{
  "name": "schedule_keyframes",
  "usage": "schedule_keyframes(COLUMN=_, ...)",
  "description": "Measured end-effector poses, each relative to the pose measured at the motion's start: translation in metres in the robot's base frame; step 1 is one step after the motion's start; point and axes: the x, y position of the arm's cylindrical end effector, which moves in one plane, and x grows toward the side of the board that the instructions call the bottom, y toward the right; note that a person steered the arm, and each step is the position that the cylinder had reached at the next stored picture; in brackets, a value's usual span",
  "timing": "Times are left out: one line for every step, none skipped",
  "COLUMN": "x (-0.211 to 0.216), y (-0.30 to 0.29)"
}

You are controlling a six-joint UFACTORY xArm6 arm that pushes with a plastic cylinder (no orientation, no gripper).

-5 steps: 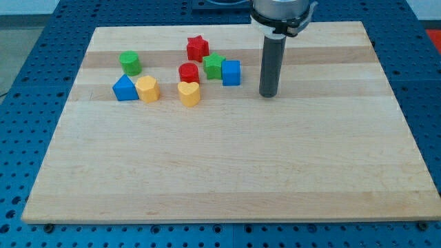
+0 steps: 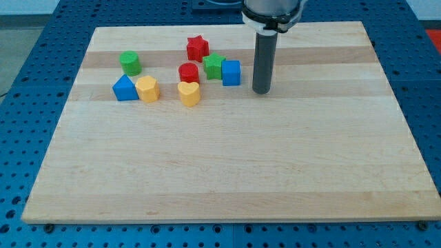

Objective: Nudge the blue cube and green star to the left

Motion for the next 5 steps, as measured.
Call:
schedule_keyframes(x=0.000, y=-0.005)
schedule_keyframes(x=0.000, y=-0.006)
schedule_keyframes(x=0.000, y=-0.008)
schedule_keyframes(x=0.000, y=0.008)
schedule_keyframes(x=-0.008, y=-0.011)
